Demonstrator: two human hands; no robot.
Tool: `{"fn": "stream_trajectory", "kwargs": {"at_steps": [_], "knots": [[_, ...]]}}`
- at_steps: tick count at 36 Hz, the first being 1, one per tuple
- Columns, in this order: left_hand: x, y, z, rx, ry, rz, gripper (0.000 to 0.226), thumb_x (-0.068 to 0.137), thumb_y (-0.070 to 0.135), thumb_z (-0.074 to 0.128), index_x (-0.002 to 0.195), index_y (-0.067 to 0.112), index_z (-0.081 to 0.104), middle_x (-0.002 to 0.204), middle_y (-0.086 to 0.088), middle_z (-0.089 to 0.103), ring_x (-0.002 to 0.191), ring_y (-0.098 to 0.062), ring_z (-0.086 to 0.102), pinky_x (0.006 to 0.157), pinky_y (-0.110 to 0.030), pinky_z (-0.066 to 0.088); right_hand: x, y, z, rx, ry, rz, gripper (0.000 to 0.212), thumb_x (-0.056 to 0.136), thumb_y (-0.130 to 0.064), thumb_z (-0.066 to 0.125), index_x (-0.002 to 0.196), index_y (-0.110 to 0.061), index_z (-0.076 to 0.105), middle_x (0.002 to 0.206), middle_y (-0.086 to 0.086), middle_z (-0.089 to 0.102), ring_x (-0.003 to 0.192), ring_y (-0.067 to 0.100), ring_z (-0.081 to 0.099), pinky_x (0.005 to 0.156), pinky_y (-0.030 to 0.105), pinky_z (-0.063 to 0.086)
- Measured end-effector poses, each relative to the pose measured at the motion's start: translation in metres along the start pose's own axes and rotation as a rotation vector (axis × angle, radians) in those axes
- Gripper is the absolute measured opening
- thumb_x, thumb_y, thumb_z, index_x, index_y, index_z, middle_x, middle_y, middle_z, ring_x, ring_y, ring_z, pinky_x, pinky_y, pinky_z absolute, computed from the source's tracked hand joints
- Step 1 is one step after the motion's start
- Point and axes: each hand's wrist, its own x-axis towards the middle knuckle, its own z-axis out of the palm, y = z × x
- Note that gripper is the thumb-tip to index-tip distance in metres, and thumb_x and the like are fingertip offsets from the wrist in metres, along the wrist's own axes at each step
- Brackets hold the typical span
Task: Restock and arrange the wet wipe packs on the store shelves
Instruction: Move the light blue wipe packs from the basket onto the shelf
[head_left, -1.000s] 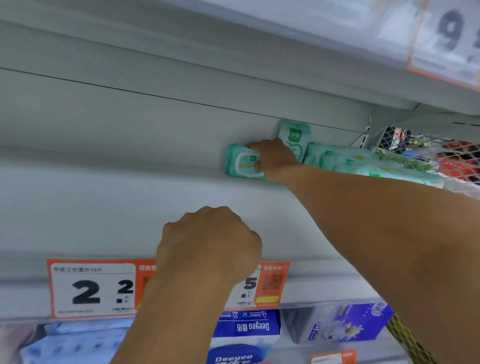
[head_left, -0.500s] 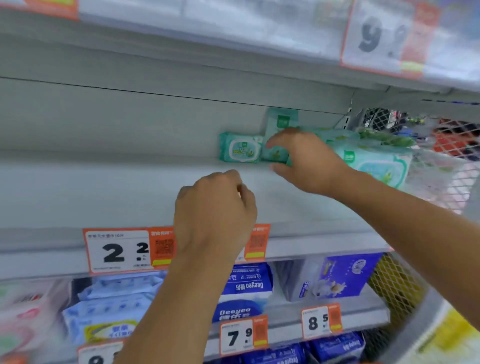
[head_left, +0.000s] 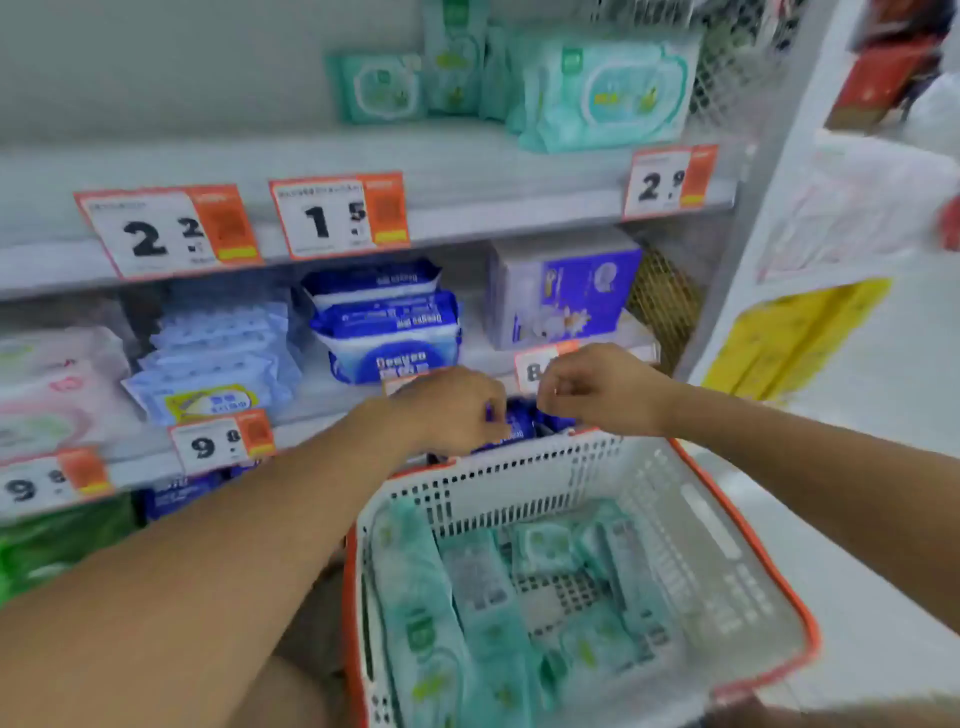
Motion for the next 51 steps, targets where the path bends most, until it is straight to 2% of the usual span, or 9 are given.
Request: {"fn": "stream_trajectory", "kwargs": {"at_steps": [5,8,12,18,28,32,36,44,51], "knots": [[-0.014,-0.016,0.13,0.234,-0.616,-0.248,0.067,0.09,0.054,0.06,0.142,0.015,0.045,0.144,-0.007,0.049,0.128,-0.029,0.049,0.105,-0.036,0.041,-0.043,0.068,0.096,-0.027,-0.554,0.583,0.049,0.082,-0.032,0.081,0.122,-0.01,0.062,0.103,0.011,0.066,0.077,0.015,0.067,0.076,0.034,0.054],[-0.023,-0.01,0.183,0.329,-0.446,-0.322,0.052,0.085,0.052,0.061,0.126,0.021,0.054,0.132,-0.002,0.055,0.126,-0.03,0.042,0.101,-0.041,0.036,-0.075,0.105,0.149,-0.03,-0.47,0.722,0.086,0.077,-0.028,0.085,0.147,-0.007,0.041,0.145,0.015,0.048,0.13,0.031,0.049,0.102,0.031,0.041],[-0.028,0.002,0.227,0.46,-0.295,-0.27,0.049,0.085,0.047,0.061,0.128,0.025,0.052,0.131,-0.003,0.052,0.124,-0.026,0.041,0.103,-0.043,0.027,-0.107,0.142,0.21,-0.022,-0.352,0.793,0.111,0.068,-0.038,0.09,0.155,-0.016,0.024,0.156,0.016,0.029,0.14,0.037,0.036,0.11,0.039,0.038],[-0.024,-0.004,0.253,0.493,-0.427,-0.216,0.059,0.078,0.059,0.065,0.124,0.027,0.049,0.121,0.0,0.057,0.117,-0.023,0.051,0.109,-0.044,0.024,-0.104,0.16,0.246,-0.124,-0.145,0.779,0.104,0.073,-0.045,0.083,0.151,-0.026,0.018,0.158,0.009,0.014,0.139,0.041,0.025,0.104,0.054,0.044],[0.004,-0.001,0.282,0.297,-0.439,-0.302,0.085,0.092,0.049,0.06,0.154,0.013,0.014,0.131,-0.011,0.055,0.114,-0.029,0.056,0.091,-0.041,0.044,-0.05,0.174,0.262,-0.556,-0.479,0.664,0.098,0.069,-0.06,0.076,0.146,-0.024,0.027,0.151,0.026,0.031,0.135,0.047,0.034,0.106,0.056,0.036],[0.004,-0.004,0.29,0.257,-0.452,-0.266,0.078,0.098,0.03,0.051,0.156,0.005,0.006,0.134,-0.017,0.054,0.114,-0.033,0.056,0.087,-0.042,0.049,-0.044,0.167,0.268,-0.606,-0.425,0.609,0.067,0.078,-0.042,0.069,0.131,-0.018,0.036,0.115,0.019,0.061,0.111,0.04,0.058,0.098,0.051,0.044],[0.003,-0.004,0.288,0.183,-0.353,-0.254,0.063,0.097,0.018,0.045,0.151,-0.002,0.018,0.123,-0.021,0.059,0.103,-0.034,0.059,0.077,-0.04,0.049,-0.047,0.164,0.267,-0.531,-0.412,0.608,0.058,0.08,-0.029,0.066,0.13,-0.022,0.038,0.074,0.001,0.046,0.088,0.03,0.065,0.081,0.042,0.053],[0.01,0.006,0.256,-0.439,0.034,-0.257,0.034,0.102,0.023,0.038,0.126,0.002,0.052,0.063,-0.001,0.046,0.053,-0.016,0.041,0.049,-0.031,0.025,-0.053,0.169,0.246,-0.373,-0.529,0.517,0.04,0.091,-0.019,0.056,0.13,-0.029,0.055,0.12,0.008,0.062,0.105,0.03,0.062,0.077,0.034,0.052],[0.013,0.002,0.264,-0.551,-0.079,-0.486,0.033,0.102,0.024,0.034,0.071,0.013,0.041,0.077,-0.011,0.054,0.076,-0.034,0.067,0.064,-0.044,0.052,-0.062,0.165,0.24,-0.594,-0.788,0.614,0.074,0.076,-0.065,0.067,0.132,-0.018,0.055,0.123,0.006,0.058,0.109,0.029,0.059,0.091,0.042,0.051]]}}
